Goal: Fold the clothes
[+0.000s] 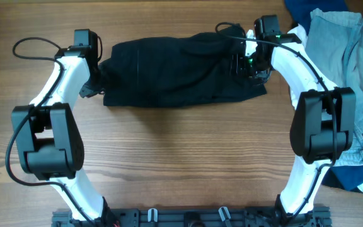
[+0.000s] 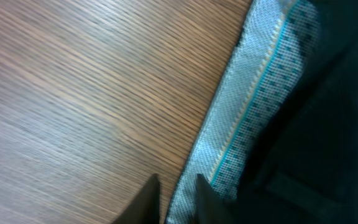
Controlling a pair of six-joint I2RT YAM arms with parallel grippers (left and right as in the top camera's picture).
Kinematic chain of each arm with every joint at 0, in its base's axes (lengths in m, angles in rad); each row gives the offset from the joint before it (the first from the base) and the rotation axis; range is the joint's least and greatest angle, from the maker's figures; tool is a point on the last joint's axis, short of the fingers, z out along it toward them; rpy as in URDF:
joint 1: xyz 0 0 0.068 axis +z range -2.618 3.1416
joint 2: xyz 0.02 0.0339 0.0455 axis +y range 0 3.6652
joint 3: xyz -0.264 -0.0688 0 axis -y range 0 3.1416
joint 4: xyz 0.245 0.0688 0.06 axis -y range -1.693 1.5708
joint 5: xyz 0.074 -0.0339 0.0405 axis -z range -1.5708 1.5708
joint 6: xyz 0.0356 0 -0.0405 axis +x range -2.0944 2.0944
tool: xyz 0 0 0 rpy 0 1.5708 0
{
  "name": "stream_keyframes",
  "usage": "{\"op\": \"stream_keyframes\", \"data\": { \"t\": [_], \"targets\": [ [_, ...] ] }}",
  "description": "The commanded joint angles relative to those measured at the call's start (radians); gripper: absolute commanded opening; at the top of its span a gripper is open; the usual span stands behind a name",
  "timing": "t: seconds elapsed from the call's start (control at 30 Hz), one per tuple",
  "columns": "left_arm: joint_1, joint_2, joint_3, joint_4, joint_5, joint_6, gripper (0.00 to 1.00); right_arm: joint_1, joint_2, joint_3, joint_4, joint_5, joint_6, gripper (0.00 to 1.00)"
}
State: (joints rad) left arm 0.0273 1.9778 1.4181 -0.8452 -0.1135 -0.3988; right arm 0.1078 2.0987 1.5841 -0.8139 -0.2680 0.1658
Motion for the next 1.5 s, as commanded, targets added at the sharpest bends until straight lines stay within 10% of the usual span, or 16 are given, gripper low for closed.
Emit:
{"op": "stream_keyframes", "data": {
  "t": [0.0,0.37,0.67,1.1,1.13,1.2,1.47],
  "targets": [
    [-0.022,0.009,-0.001,0.007,0.079,0.062,0.34,0.007,-0.016,-0.005,0.004,0.009,-0.009,0.7],
    [0.094,0.009,-0.001,0.006,0.497,0.349,0.53,0.007,-0.016,-0.005,0.009,0.009,-0.022,0.71],
    [0.089,0.018,-0.089,0.019,0.468,0.365,0.04,0.007,-0.016,-0.005,0.016,0.009,-0.035,0.72],
    [0.072,-0.132,-0.08,-0.288,0.342,0.226,0.04,0.007,-0.016,-0.005,0.006,0.008,-0.035,0.72],
    [0.082,-0.132,-0.104,-0.2,0.325,0.238,0.13,0.007,-0.016,-0.005,0.01,0.008,-0.035,0.73],
    [0.1,-0.132,-0.129,-0.039,0.321,0.264,0.8,0.007,-0.016,-0.005,0.004,0.008,-0.035,0.76],
    [0.08,0.006,-0.138,0.064,0.465,0.294,0.81,0.007,-0.016,-0.005,-0.005,0.008,-0.035,0.77]
  ]
}}
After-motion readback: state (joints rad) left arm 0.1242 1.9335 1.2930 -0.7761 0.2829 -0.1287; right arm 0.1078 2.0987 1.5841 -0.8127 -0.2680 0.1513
